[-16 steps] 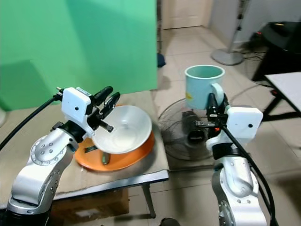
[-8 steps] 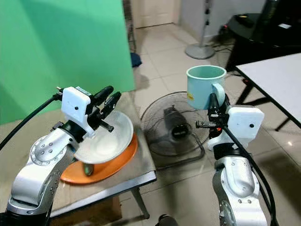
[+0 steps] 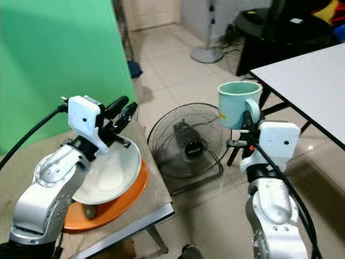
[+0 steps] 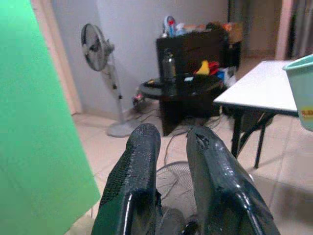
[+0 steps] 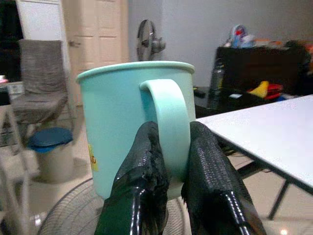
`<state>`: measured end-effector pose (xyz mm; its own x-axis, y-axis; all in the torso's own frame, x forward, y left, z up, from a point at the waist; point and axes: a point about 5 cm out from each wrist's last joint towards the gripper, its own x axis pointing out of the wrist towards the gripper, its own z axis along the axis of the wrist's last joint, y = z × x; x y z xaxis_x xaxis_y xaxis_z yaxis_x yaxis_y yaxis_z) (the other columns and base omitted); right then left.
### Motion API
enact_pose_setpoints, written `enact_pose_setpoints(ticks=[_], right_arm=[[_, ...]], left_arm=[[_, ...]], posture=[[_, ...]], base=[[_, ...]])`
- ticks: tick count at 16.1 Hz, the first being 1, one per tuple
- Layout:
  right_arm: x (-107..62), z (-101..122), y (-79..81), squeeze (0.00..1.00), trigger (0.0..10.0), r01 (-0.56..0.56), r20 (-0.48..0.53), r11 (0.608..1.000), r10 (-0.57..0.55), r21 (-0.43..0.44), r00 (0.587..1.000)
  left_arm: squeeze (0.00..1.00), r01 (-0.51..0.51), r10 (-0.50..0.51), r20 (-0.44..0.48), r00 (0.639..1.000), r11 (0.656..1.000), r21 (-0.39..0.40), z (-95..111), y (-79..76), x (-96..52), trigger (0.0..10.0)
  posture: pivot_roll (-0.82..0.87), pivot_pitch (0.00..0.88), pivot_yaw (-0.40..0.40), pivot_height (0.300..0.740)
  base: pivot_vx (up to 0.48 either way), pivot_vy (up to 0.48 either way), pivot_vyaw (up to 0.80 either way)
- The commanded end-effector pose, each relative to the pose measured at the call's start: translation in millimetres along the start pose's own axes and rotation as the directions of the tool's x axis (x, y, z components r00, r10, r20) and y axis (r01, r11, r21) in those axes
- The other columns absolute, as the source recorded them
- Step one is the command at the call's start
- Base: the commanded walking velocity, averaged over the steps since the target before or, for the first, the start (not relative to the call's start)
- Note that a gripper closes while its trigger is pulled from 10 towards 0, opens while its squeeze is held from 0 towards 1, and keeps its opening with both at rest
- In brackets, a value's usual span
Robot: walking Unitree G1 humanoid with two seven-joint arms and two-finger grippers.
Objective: Setting the table
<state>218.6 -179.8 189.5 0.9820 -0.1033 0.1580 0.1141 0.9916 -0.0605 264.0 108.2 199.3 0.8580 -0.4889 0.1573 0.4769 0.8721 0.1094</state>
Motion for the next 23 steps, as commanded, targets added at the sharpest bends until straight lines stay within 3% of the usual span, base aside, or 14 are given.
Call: enact_pose_setpoints(ticks=[1, 7, 11, 16, 21, 23], right_arm=[[0.7, 5.5, 8.5, 0.0, 10.0, -0.046, 0.03, 0.998, 0.045, 0.048, 0.999], [-3.4, -5.3, 12.2, 0.0, 10.0, -0.082, -0.04, 0.992, 0.086, 0.095, 0.995], [-8.5, -10.7, 13.5, 0.0, 10.0, -0.078, -0.081, 0.988, 0.089, 0.129, 0.993], [-9.4, -8.4, 14.7, 0.0, 10.0, -0.084, -0.074, 0.989, 0.094, 0.125, 0.993], [-6.2, -6.9, 2.4, 0.0, 10.0, -0.015, -0.056, 1.0, 0.016, 0.019, 0.998], [-6.6, -11.0, 3.2, 0.0, 10.0, -0.016, -0.104, 0.997, 0.024, 0.073, 0.994]], left_arm=[[0.0, -0.025, 0.025, 0.016, 1.0, 1.0, 0.006, 5.9, 4.1, -3.3, 10.0], [0.0, -0.053, 0.052, -0.033, 0.998, 0.998, -0.038, 1.5, 2.1, -8.0, 10.0], [0.0, -0.06, 0.06, -0.033, 0.998, 0.998, -0.004, -0.3, 1.0, -10.9, 10.0], [0.0, -0.095, 0.095, -0.038, 0.995, 0.995, 0.001, 1.7, 3.6, -9.0, 10.0], [0.0, -0.108, 0.107, -0.053, 0.993, 0.994, -0.009, -3.2, 5.6, -8.9, 10.0], [0.0, -0.112, 0.11, -0.062, 0.992, 0.994, -0.016, -5.3, 6.0, -9.4, 10.0]], posture=[[0.04, 0.0, 0.076, 0.74], [0.04, 0.0, 0.074, 0.74], [0.04, 0.0, 0.082, 0.74], [0.04, 0.0, 0.08, 0.74], [0.03, 0.0, 0.085, 0.74], [0.03, 0.0, 0.083, 0.74]], base=[[0.0, 0.0, -0.76], [0.0, 0.0, -0.77], [0.0, 0.0, -0.8], [0.0, -0.125, 0.0], [0.0, -0.316, 0.0], [0.0, -0.315, 0.0]])
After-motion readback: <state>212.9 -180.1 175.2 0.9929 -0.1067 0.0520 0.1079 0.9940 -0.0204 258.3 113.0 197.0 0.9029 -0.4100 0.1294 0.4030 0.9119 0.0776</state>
